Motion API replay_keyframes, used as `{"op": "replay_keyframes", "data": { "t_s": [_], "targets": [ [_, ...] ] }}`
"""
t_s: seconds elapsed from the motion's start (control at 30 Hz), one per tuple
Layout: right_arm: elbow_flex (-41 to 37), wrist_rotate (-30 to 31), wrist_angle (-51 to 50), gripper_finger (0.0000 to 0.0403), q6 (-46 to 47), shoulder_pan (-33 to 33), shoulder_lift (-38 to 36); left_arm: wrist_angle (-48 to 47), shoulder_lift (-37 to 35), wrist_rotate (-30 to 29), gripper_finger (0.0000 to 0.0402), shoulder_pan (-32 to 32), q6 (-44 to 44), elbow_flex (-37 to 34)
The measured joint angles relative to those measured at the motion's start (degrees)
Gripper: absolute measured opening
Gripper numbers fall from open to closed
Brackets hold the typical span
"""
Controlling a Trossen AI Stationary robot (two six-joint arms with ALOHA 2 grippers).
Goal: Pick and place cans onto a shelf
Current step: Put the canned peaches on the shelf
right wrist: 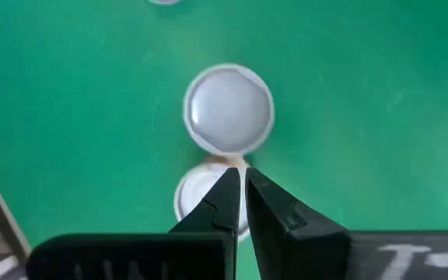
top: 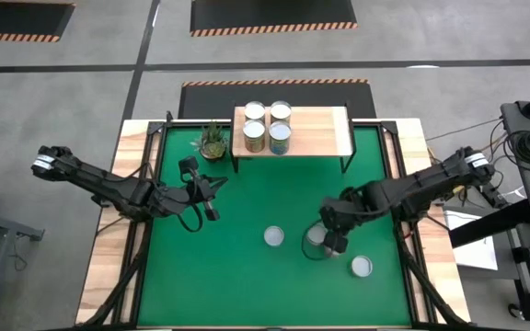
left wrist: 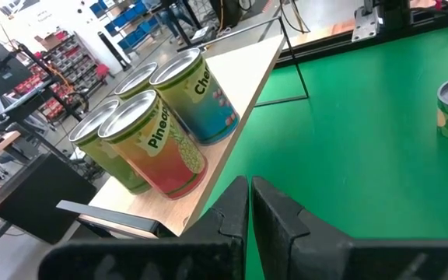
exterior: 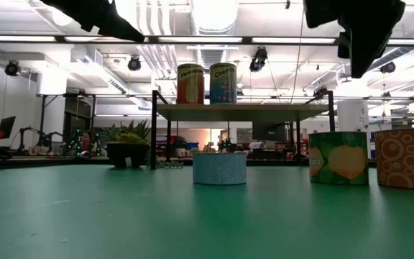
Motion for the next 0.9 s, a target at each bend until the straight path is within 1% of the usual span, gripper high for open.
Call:
{"op": "replay_keyframes", "data": {
  "t_s": [0.1, 0.17, 0.23, 0.3, 0.43, 0.53, 0.77, 0.9],
  "targets": [
    [-1.3, 3.9, 3.0, 0.0013, -1.2, 2.7, 0.0, 0.0, 0.0, 0.0, 0.0, 0.0, 0.2, 0.0],
    [-2.3, 4.5, 5.4, 0.0016, -1.2, 3.8, 0.0, 0.0, 0.0, 0.0, 0.0, 0.0, 0.2, 0.0],
    [-3.8, 4.9, 8.4, 0.0026, -1.2, 4.4, 0.0, 0.0, 0.0, 0.0, 0.0, 0.0, 0.2, 0.0],
    [-5.0, 5.5, 11.0, 0.0046, -2.0, 4.9, 0.0, 0.0, 0.0, 0.0, 0.0, 0.0, 0.2, 0.0],
    [-6.9, 7.5, 13.0, 0.0108, -4.2, 5.8, 0.0, 0.0, 0.0, 0.0, 0.0, 0.0, 0.2, 0.0],
    [-8.4, 8.8, 13.5, 0.0164, -4.7, 6.0, 0.0, 0.1, 0.0, 0.0, 0.0, 0.0, 0.0, 0.0],
    [-11.6, 9.0, 17.1, 0.03, -9.1, 6.1, 0.0, 0.6, 0.0, 0.0, 0.0, 0.0, -0.3, 0.0],
    [-12.6, 9.0, 19.1, 0.035, -9.3, 6.1, 0.5, 1.0, 0.0, 0.0, 0.0, 0.0, -0.3, 0.0]
  ]
}}
